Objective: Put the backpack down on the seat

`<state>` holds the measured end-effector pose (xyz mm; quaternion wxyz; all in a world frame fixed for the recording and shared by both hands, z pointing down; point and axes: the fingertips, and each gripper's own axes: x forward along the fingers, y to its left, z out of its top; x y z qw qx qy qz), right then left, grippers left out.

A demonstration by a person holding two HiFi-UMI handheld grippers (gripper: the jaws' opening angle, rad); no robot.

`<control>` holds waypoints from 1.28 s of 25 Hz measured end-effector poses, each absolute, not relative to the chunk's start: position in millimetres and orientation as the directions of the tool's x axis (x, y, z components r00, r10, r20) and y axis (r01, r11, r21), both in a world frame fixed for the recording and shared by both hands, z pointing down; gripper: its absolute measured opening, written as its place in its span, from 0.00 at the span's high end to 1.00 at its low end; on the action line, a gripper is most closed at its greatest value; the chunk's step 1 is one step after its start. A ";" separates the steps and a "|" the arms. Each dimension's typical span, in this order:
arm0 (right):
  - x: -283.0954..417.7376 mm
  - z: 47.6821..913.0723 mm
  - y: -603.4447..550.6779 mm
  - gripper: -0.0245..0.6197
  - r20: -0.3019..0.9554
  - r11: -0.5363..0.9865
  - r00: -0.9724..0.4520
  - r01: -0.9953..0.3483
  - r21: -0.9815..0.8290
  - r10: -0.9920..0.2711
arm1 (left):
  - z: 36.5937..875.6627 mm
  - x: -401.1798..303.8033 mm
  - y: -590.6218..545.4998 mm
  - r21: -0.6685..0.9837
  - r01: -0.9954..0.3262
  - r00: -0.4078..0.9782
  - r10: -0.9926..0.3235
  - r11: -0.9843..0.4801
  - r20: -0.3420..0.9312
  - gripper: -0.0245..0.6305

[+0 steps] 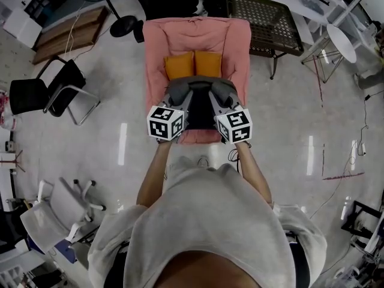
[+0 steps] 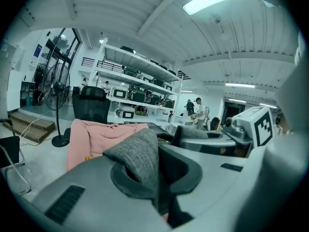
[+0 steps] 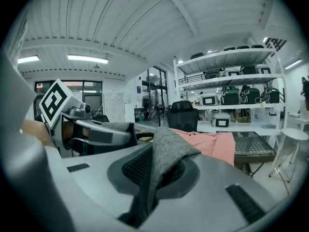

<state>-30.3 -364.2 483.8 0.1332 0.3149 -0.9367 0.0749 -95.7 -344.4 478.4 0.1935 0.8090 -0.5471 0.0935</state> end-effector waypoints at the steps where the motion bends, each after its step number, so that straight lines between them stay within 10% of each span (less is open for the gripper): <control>1: -31.9 485.9 -364.8 0.92 0.300 0.791 -0.766 -0.609 -0.059 -0.568 | 480.4 -97.2 -344.8 0.213 -0.921 0.384 -0.847 -0.325 0.367 0.92; 32: -71.2 582.5 -409.6 0.92 0.459 0.743 -0.713 -0.652 -0.154 -0.530 | 574.8 -140.1 -391.6 0.351 -0.884 0.453 -0.751 -0.309 0.480 0.92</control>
